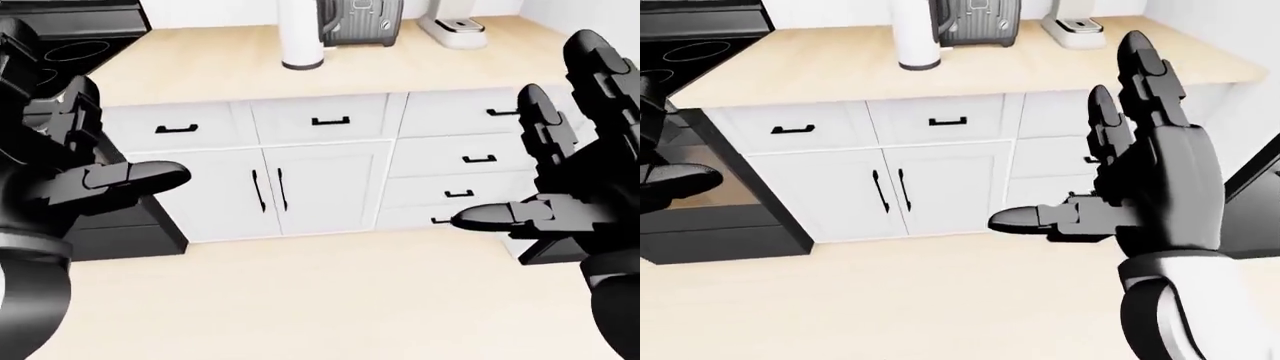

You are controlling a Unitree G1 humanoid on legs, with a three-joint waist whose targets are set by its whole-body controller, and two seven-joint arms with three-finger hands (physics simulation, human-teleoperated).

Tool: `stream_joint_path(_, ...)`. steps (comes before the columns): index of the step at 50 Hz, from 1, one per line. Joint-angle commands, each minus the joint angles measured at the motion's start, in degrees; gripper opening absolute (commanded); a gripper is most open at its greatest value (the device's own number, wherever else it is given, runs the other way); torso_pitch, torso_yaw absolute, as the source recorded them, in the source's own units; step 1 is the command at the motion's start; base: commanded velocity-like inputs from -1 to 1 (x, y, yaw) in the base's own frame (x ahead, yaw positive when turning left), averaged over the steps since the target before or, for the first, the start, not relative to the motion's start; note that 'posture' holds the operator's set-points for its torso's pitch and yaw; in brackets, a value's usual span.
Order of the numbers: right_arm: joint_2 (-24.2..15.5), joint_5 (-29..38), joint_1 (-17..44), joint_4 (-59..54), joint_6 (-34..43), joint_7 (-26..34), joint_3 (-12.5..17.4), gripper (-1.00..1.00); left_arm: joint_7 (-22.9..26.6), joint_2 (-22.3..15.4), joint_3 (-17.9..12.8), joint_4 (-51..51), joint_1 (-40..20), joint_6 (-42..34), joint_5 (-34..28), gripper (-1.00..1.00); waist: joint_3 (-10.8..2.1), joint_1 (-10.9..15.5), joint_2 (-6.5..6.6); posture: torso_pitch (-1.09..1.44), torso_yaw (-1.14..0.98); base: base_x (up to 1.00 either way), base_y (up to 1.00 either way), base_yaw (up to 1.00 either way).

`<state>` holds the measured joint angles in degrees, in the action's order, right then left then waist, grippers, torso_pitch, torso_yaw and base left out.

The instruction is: Close the lid of the electric kettle.

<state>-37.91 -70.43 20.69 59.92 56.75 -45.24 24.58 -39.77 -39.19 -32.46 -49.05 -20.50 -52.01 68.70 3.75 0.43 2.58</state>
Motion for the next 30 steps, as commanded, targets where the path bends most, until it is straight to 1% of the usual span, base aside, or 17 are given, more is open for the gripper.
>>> stream_joint_path(1,-0.53,0.98,1.07,0.08,-1.19,-0.14,2.58,1.0,0.09,-0.78,-0.79,-1.64,-1.14,1.55,0.21,1.0,-0.57,-0.22,-0.17,0.0,0.0,0.0,0.0,0.0)
stream_joint_path(2,-0.6,1.0,1.08,0.08,-1.08,-0.12,2.44,1.0,0.04,-0.74,-0.73,-1.77,-1.07,1.53,0.22,1.0,-0.51,-0.35,-0.37,0.0,0.0,0.0,0.0,0.0)
stream_joint_path(5,-1.15,1.8,0.96,0.08,-1.21,0.3,1.42,1.0,0.21,-0.87,-0.97,-1.39,-1.11,1.64,0.02,1.0,0.31,-0.7,-0.72,0.0,0.0,0.0,0.0,0.0)
stream_joint_path(7,-1.11,1.4,0.62,0.08,-1.08,0.34,1.51,1.0,0.29,-0.83,-0.98,-1.52,-0.97,1.64,-0.02,1.0,0.67,-0.68,-1.11,0.0,0.0,0.0,0.0,0.0)
stream_joint_path(9,-2.07,1.55,0.76,0.08,-1.98,0.25,0.85,1.0,0.84,-0.44,-0.71,-1.58,-0.72,1.78,-0.83,1.0,0.85,-0.51,-1.54,0.0,0.0,0.0,0.0,0.0)
stream_joint_path(11,-2.4,1.42,0.29,0.08,-2.58,0.44,0.63,1.0,0.57,-0.6,-1.15,-1.51,-0.91,1.5,-0.32,1.0,0.8,-0.22,-2.15,0.0,0.0,0.0,0.0,0.0)
stream_joint_path(13,-2.68,1.81,0.02,0.08,-2.68,0.62,0.21,1.0,0.43,-0.64,-1.07,-1.64,-0.84,1.52,-0.24,1.0,0.61,0.19,-3.11,0.0,0.0,0.0,0.0,0.0)
stream_joint_path(15,-3.06,3.0,-0.71,0.08,-3.52,1.4,-0.16,1.0,0.64,-0.4,-0.9,-1.74,-0.63,1.58,-0.63,1.0,0.19,0.7,-4.96,0.0,0.0,0.0,0.0,0.0)
stream_joint_path(16,-3.16,3.3,-0.83,0.08,-3.61,1.54,-0.22,1.0,0.59,-0.38,-0.97,-1.75,-0.69,1.55,-0.56,1.0,0.15,0.87,-5.32,0.0,0.0,0.0,0.0,0.0)
stream_joint_path(17,-3.83,2.56,-0.49,0.08,-4.28,1.11,-0.06,1.0,0.4,-0.48,-0.98,-1.7,-0.88,1.43,-0.18,1.0,0.38,0.72,-4.32,0.0,0.0,0.0,0.0,0.0)
stream_joint_path(19,-3.97,2.78,-0.49,0.08,-4.79,1.09,-1.19,1.0,0.49,-0.58,-1.04,-1.53,-0.87,1.52,-0.2,1.0,-0.26,0.63,-3.97,0.0,0.0,0.0,0.0,0.0)
stream_joint_path(21,-3.86,3.14,-0.61,0.08,-5.09,1.45,-1.34,1.0,0.47,-0.59,-1.04,-1.6,-0.84,1.55,-0.16,1.0,-0.39,0.45,-3.48,0.0,0.0,0.0,0.0,0.0)
stream_joint_path(23,-4.21,2.05,-0.19,0.08,-4.68,0.97,-0.89,1.0,0.43,-0.57,-0.87,-1.55,-0.93,1.58,-0.23,1.0,-0.52,0.29,-3.13,0.0,0.0,0.0,0.0,0.0)
stream_joint_path(25,-4.3,2.41,-0.28,0.08,-4.95,1.0,-0.81,1.0,0.21,-0.58,-0.8,-1.75,-0.94,1.48,0.02,1.0,-0.63,0.18,-2.88,0.0,0.0,0.0,0.0,0.0)
stream_joint_path(26,-4.14,2.9,-0.3,0.08,-4.59,1.21,-1.33,1.0,0.24,-0.5,-0.62,-1.78,-0.99,1.51,-0.07,1.0,-0.65,0.14,-2.78,0.0,0.0,0.0,0.0,0.0)
stream_joint_path(30,-3.01,3.47,-0.29,0.08,-3.5,1.34,-1.08,1.0,0.22,-0.49,-0.51,-1.58,-1.19,1.53,-0.12,1.0,-0.8,-0.04,-2.63,0.0,0.0,0.0,0.0,0.0)
